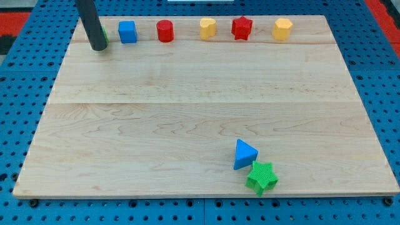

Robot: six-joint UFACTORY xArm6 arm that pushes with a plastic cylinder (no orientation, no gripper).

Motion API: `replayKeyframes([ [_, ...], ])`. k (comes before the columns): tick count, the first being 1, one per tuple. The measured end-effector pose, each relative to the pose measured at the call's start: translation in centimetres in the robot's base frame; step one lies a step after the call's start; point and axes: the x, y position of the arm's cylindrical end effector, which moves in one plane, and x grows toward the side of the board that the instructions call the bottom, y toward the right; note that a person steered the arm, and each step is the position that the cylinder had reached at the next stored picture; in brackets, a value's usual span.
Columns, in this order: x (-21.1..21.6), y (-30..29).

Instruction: Move the arm away from the green circle

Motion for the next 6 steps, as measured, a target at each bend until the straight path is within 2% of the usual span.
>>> replayKeyframes([
  [2,-1.7,0.0],
  [3,1.8,0.5],
  [4,8.8,7.5],
  [5,12.6,16.3],
  [6,13.1,26.2],
])
